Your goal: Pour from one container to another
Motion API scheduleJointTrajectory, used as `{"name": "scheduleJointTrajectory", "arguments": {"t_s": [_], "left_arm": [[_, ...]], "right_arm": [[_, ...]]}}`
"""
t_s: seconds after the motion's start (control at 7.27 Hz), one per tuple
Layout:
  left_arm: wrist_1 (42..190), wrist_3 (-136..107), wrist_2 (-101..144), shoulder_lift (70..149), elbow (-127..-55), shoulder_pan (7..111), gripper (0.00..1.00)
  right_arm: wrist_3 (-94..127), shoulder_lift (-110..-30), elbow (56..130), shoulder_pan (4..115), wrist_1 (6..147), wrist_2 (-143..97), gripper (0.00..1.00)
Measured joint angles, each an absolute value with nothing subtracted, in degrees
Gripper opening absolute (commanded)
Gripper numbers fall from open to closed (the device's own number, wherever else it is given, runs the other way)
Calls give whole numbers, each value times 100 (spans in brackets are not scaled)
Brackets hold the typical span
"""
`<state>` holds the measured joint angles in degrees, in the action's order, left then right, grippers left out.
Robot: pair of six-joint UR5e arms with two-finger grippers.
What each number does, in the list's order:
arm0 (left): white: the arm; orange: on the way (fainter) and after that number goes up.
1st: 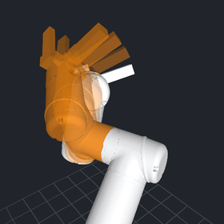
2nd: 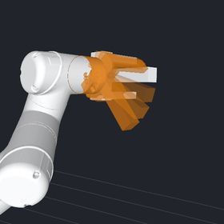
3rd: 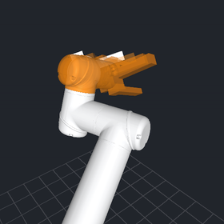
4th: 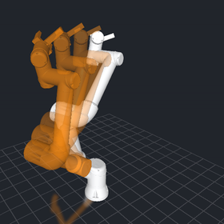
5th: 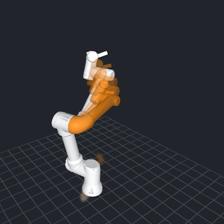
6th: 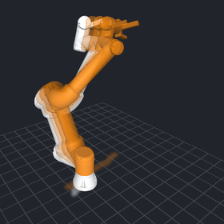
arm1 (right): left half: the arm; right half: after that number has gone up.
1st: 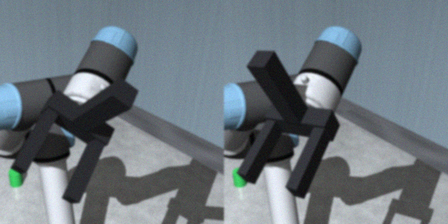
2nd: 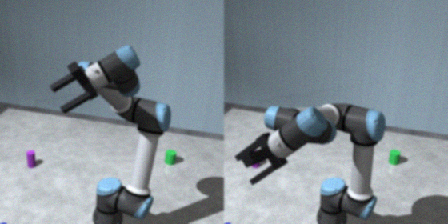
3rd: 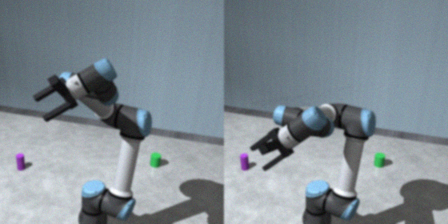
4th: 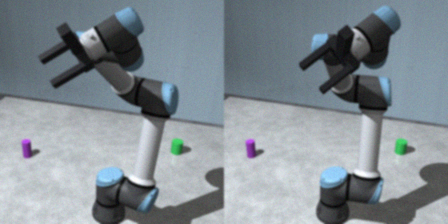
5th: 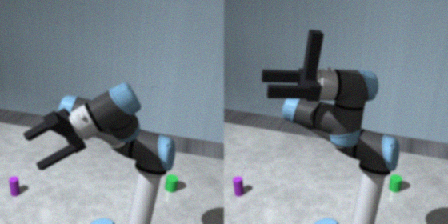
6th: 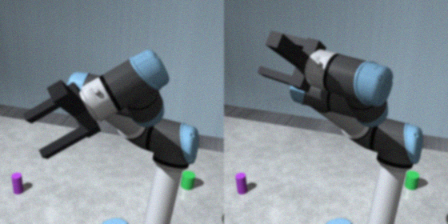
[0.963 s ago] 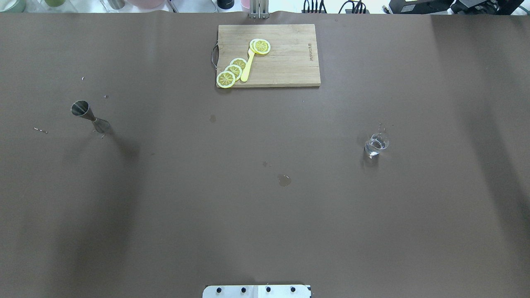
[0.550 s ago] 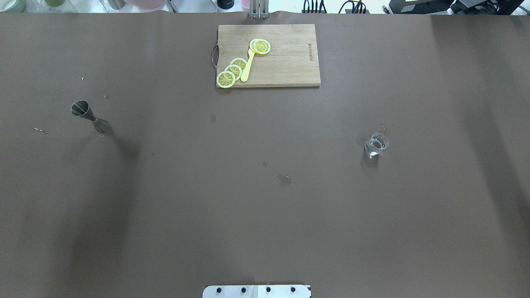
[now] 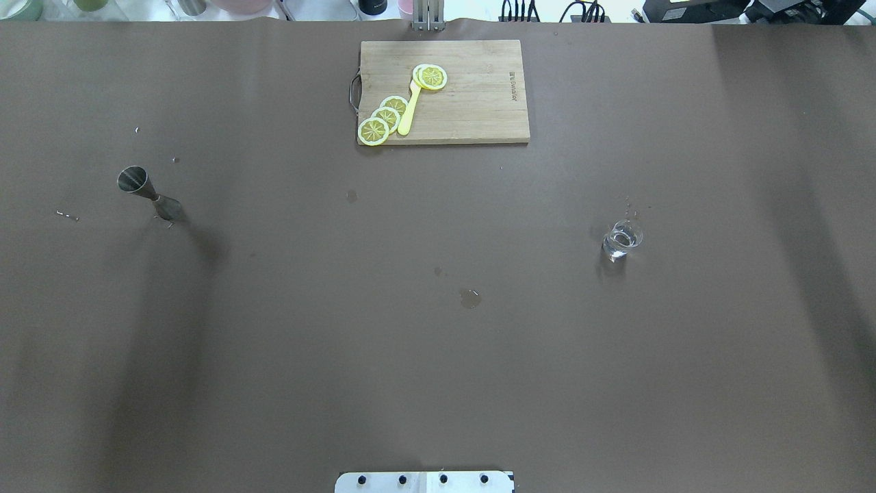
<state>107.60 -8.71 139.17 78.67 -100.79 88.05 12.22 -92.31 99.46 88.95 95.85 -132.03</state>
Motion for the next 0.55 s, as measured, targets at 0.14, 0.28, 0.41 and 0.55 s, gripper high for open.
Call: {"name": "scheduleJointTrajectory", "arguments": {"t_s": [0.14, 0.28, 0.41, 0.55], "left_arm": [[10838, -885, 13848, 7886, -10073, 8793, 99], [10915, -892, 13818, 7912, -10146, 8785, 99], [10982, -889, 13776, 7982, -10259, 8778, 99], [11069, -879, 13705, 8064, -10344, 8777, 99]], "right_arm": [[1222, -9206, 9947, 8861, 9584, -13182, 100], [1222, -9174, 9956, 8818, 9586, -13140, 100], [1222, -9156, 9973, 8796, 9588, -13099, 100], [1222, -9144, 9988, 8793, 9587, -13080, 100]]}}
